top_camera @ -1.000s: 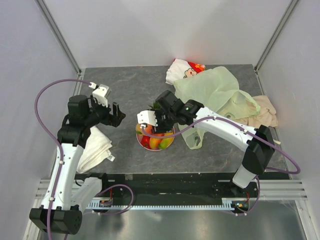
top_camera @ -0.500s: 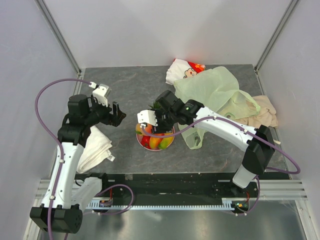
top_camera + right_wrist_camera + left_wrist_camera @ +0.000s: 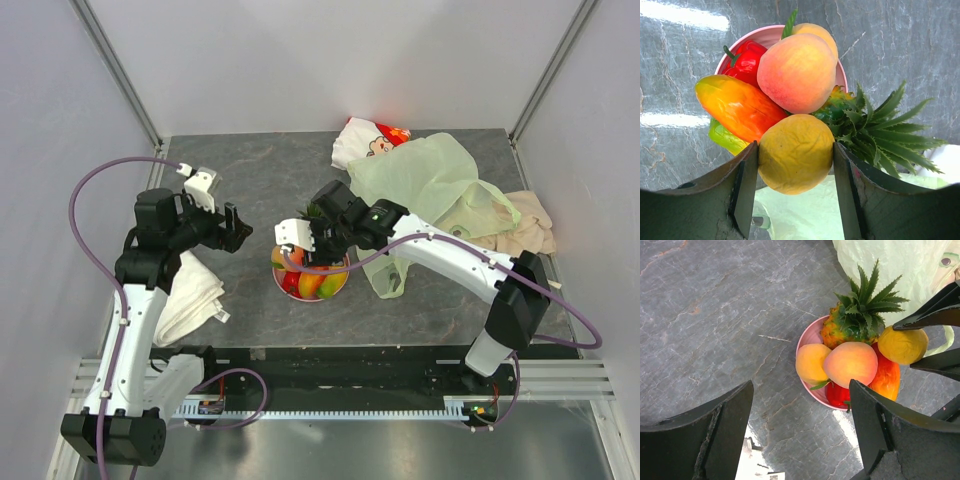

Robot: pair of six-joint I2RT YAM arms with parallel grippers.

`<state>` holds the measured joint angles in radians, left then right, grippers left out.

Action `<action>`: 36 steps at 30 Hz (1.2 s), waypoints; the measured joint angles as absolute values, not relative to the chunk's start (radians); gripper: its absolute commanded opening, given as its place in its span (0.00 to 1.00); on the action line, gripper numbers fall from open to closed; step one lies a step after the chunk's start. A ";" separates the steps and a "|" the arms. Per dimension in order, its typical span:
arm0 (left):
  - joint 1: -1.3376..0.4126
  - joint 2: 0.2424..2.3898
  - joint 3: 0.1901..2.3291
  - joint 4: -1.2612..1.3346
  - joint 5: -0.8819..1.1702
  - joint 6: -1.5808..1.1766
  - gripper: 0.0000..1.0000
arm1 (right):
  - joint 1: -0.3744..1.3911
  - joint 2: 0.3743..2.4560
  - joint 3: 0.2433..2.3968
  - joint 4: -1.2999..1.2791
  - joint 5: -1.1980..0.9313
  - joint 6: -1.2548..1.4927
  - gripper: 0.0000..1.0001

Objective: Take the fake fruits out of the plastic bag

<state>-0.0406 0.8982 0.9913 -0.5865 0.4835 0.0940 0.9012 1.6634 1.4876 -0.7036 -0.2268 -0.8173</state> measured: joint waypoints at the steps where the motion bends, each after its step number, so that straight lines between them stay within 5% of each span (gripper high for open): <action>1: -0.041 0.899 0.991 -0.586 0.484 0.094 0.83 | 0.901 1.661 1.488 -0.704 -0.224 -0.813 0.53; 11: -0.041 0.913 0.991 -0.574 0.505 0.093 0.83 | 0.901 1.549 1.455 -0.694 -0.207 -0.696 0.33; 36: -0.033 0.934 0.991 -0.574 0.519 0.082 0.83 | 0.901 1.531 1.379 -0.507 -0.254 -0.433 0.49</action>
